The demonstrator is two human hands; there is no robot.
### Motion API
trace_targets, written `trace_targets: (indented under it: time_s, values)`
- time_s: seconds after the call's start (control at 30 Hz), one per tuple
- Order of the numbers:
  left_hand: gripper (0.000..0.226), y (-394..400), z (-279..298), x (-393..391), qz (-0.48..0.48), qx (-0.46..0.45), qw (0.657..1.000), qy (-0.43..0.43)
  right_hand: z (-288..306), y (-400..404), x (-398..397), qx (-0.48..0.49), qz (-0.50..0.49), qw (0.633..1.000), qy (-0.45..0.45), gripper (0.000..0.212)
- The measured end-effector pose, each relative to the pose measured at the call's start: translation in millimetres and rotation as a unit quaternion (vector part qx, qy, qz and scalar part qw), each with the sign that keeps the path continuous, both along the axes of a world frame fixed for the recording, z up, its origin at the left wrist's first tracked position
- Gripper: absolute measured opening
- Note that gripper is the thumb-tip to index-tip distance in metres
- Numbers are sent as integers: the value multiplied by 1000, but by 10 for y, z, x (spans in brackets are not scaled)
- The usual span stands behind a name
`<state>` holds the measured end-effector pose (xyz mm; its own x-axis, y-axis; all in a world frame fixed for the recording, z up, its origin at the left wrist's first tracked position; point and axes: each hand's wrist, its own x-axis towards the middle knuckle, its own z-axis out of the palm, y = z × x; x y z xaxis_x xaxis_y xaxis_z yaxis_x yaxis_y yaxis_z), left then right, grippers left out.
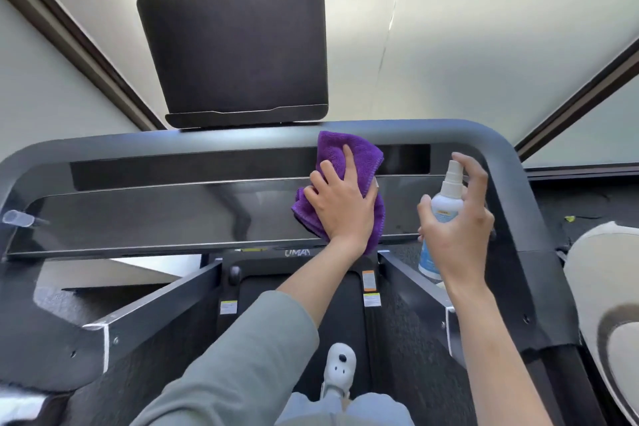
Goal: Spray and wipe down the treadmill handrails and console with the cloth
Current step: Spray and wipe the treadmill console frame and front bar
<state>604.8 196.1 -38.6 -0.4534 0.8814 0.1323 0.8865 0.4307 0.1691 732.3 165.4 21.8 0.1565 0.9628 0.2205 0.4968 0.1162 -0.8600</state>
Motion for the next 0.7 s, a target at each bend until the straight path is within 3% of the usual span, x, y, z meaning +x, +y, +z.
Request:
trace_targets:
  time_s: [0.2,0.37,0.57,0.7]
  values:
    - [71,180,24,458,-90,-18,996,3,-34,-56,241,-10,-30,1000,-1,60]
    - [69,346,65,734,-236,-41,971,18,-57,-133,372,-5,-45,999,-1,59]
    - [62,493,103,747,-417,-49,907,32,-61,-184,514,-4,-75,997,-9,58]
    - [55,548,146,508,-530,-72,845,12,-42,-217,597,-2,-99,995,8,58]
